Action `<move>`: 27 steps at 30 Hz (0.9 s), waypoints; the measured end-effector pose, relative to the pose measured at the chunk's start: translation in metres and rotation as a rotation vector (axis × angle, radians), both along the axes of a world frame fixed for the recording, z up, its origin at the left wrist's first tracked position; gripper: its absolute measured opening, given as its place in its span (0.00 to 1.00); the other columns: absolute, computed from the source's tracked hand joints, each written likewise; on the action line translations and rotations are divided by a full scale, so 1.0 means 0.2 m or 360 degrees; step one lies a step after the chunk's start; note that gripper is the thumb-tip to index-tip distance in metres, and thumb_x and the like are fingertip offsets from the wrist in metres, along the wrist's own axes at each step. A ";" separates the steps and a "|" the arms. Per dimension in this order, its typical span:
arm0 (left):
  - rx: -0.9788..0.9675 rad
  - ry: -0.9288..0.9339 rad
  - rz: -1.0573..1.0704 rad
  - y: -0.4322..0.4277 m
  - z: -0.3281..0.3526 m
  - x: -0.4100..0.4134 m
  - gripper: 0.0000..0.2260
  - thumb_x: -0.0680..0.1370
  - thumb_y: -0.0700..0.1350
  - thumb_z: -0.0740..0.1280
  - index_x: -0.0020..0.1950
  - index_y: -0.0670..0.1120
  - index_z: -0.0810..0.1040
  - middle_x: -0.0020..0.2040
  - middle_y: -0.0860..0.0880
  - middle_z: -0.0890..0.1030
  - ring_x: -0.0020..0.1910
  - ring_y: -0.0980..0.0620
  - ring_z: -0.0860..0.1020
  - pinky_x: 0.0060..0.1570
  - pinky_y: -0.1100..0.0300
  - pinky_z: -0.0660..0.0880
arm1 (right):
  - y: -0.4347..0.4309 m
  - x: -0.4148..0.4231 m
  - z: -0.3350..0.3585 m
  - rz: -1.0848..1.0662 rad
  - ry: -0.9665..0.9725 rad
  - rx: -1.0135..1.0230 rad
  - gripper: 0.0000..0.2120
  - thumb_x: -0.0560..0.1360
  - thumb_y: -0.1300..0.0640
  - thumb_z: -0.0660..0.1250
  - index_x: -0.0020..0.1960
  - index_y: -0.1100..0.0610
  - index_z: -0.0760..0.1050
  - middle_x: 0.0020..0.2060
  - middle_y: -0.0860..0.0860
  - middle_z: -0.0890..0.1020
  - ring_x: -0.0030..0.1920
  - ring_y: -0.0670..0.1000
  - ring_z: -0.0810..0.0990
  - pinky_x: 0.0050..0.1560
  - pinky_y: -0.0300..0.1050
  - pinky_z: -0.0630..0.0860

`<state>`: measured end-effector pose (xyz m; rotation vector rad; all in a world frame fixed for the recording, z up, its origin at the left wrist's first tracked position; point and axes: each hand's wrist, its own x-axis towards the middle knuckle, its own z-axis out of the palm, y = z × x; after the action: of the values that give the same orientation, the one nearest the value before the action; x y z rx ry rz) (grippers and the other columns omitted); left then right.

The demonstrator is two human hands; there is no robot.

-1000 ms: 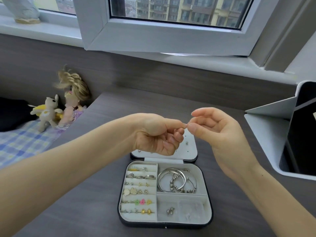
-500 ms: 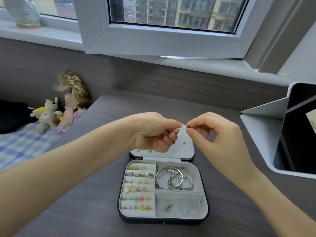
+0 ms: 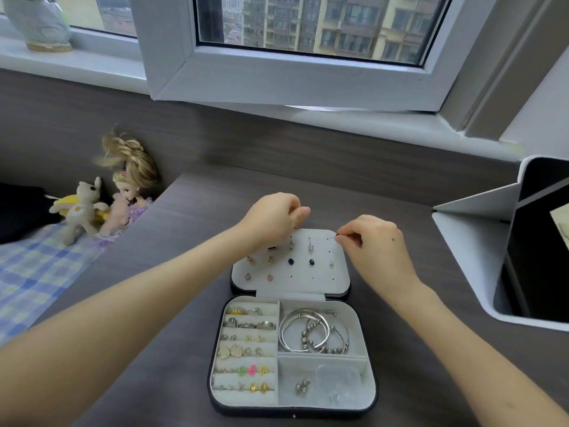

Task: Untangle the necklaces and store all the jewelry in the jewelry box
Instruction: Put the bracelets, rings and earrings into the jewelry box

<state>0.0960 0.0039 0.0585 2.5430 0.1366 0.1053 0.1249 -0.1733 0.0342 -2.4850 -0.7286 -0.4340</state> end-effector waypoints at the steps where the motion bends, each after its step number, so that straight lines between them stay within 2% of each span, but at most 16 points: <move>1: -0.0005 -0.0006 0.0007 0.00 -0.01 0.01 0.15 0.82 0.50 0.56 0.37 0.46 0.70 0.49 0.46 0.82 0.45 0.48 0.77 0.42 0.56 0.71 | 0.01 0.01 0.00 0.0007 0.0002 -0.0051 0.06 0.73 0.65 0.66 0.40 0.60 0.82 0.37 0.51 0.80 0.37 0.48 0.73 0.40 0.41 0.63; 2: -0.0004 -0.0017 0.0018 0.01 -0.03 0.03 0.16 0.82 0.50 0.56 0.37 0.46 0.69 0.48 0.46 0.82 0.47 0.47 0.77 0.47 0.55 0.71 | 0.02 0.02 -0.01 0.0012 0.0000 -0.0102 0.07 0.73 0.65 0.66 0.40 0.60 0.82 0.38 0.52 0.80 0.38 0.50 0.74 0.39 0.41 0.63; 4: 0.0033 -0.0047 0.0036 0.01 -0.04 0.05 0.15 0.83 0.49 0.55 0.40 0.44 0.71 0.46 0.47 0.81 0.47 0.46 0.77 0.48 0.54 0.68 | 0.03 0.05 -0.01 0.0031 -0.0035 -0.0182 0.08 0.73 0.66 0.64 0.40 0.61 0.81 0.38 0.53 0.80 0.39 0.54 0.77 0.38 0.44 0.67; 6: 0.0062 -0.0068 0.0057 0.02 -0.04 0.05 0.14 0.83 0.49 0.55 0.44 0.42 0.73 0.40 0.50 0.78 0.44 0.47 0.75 0.44 0.56 0.64 | 0.04 0.06 -0.02 0.0065 -0.0080 -0.0258 0.08 0.73 0.67 0.63 0.39 0.62 0.81 0.38 0.55 0.80 0.39 0.57 0.77 0.38 0.47 0.72; 8: 0.0045 -0.0078 0.0074 0.03 -0.04 0.06 0.15 0.82 0.49 0.56 0.46 0.40 0.75 0.41 0.49 0.79 0.39 0.49 0.74 0.39 0.57 0.64 | 0.04 0.08 -0.01 0.0111 -0.0104 -0.0368 0.08 0.72 0.69 0.63 0.39 0.64 0.80 0.37 0.56 0.79 0.38 0.58 0.76 0.37 0.49 0.74; 10: 0.0022 -0.0089 0.0091 0.04 -0.04 0.07 0.15 0.82 0.49 0.57 0.44 0.39 0.75 0.40 0.46 0.79 0.37 0.49 0.73 0.35 0.57 0.65 | 0.05 0.09 0.00 0.0147 -0.0157 -0.0516 0.07 0.69 0.72 0.65 0.35 0.65 0.78 0.34 0.57 0.78 0.35 0.59 0.76 0.34 0.49 0.74; 12: 0.0013 -0.0094 0.0119 0.06 -0.04 0.07 0.15 0.82 0.49 0.57 0.42 0.40 0.73 0.37 0.45 0.76 0.37 0.47 0.72 0.35 0.57 0.65 | 0.06 0.08 0.01 0.0174 -0.0270 -0.0640 0.10 0.57 0.76 0.70 0.28 0.64 0.75 0.27 0.56 0.74 0.28 0.58 0.75 0.26 0.43 0.68; 14: 0.0003 -0.0084 0.0144 0.07 -0.03 0.06 0.16 0.82 0.49 0.58 0.43 0.39 0.74 0.34 0.47 0.74 0.36 0.48 0.72 0.34 0.57 0.65 | 0.09 0.07 0.03 0.0255 -0.0407 -0.0764 0.20 0.44 0.76 0.73 0.21 0.58 0.67 0.22 0.50 0.67 0.21 0.51 0.67 0.25 0.38 0.58; 16: 0.0002 -0.0060 0.0155 0.08 -0.04 0.05 0.16 0.82 0.49 0.58 0.45 0.38 0.76 0.32 0.48 0.73 0.33 0.49 0.71 0.32 0.58 0.65 | 0.10 0.07 0.03 0.0350 -0.0489 -0.0827 0.28 0.41 0.75 0.73 0.22 0.53 0.59 0.23 0.48 0.61 0.22 0.49 0.60 0.26 0.38 0.55; 17: 0.0005 -0.0047 0.0150 0.09 -0.04 0.05 0.16 0.82 0.49 0.58 0.45 0.38 0.77 0.33 0.47 0.75 0.32 0.50 0.71 0.32 0.58 0.65 | 0.11 0.06 0.03 0.0374 -0.0446 -0.0847 0.28 0.44 0.75 0.73 0.23 0.53 0.59 0.24 0.48 0.61 0.24 0.49 0.60 0.27 0.39 0.55; 18: 0.0008 -0.0035 0.0144 0.10 -0.05 0.04 0.16 0.82 0.49 0.58 0.44 0.39 0.76 0.35 0.46 0.78 0.32 0.50 0.73 0.33 0.58 0.67 | 0.11 0.06 0.02 0.0374 -0.0337 -0.0850 0.23 0.51 0.75 0.73 0.24 0.54 0.61 0.26 0.49 0.64 0.26 0.51 0.63 0.28 0.41 0.58; 20: 0.0013 -0.0025 0.0123 0.11 -0.06 0.04 0.16 0.82 0.49 0.57 0.39 0.42 0.74 0.41 0.44 0.82 0.38 0.47 0.77 0.38 0.56 0.71 | 0.08 0.08 -0.02 0.0272 -0.0150 -0.0748 0.10 0.69 0.70 0.66 0.30 0.61 0.73 0.34 0.52 0.72 0.35 0.54 0.71 0.33 0.46 0.66; 21: 0.0014 -0.0030 0.0112 0.12 -0.07 0.03 0.16 0.82 0.49 0.57 0.37 0.43 0.72 0.43 0.43 0.83 0.40 0.45 0.79 0.40 0.55 0.72 | 0.06 0.08 -0.02 0.0245 -0.0006 -0.0594 0.10 0.73 0.68 0.63 0.35 0.62 0.77 0.38 0.53 0.75 0.39 0.55 0.74 0.38 0.47 0.68; 24: 0.0022 -0.0072 0.0108 0.12 -0.08 0.01 0.17 0.82 0.49 0.58 0.35 0.44 0.69 0.44 0.42 0.83 0.42 0.43 0.79 0.40 0.54 0.73 | 0.05 0.05 0.00 0.0159 0.0250 -0.0155 0.07 0.75 0.61 0.65 0.42 0.56 0.82 0.42 0.49 0.79 0.43 0.49 0.76 0.46 0.43 0.71; 27: 0.0038 -0.0200 0.0152 0.10 -0.08 -0.02 0.16 0.82 0.47 0.57 0.35 0.43 0.67 0.43 0.41 0.81 0.36 0.45 0.74 0.36 0.53 0.69 | 0.04 0.07 -0.01 0.0045 0.0487 0.0086 0.05 0.72 0.60 0.69 0.41 0.53 0.83 0.39 0.46 0.82 0.42 0.45 0.78 0.46 0.38 0.74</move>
<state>0.0928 0.0232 0.0420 2.5452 0.2083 0.3046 0.1380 -0.1655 0.0329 -2.4121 -0.6173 -0.0583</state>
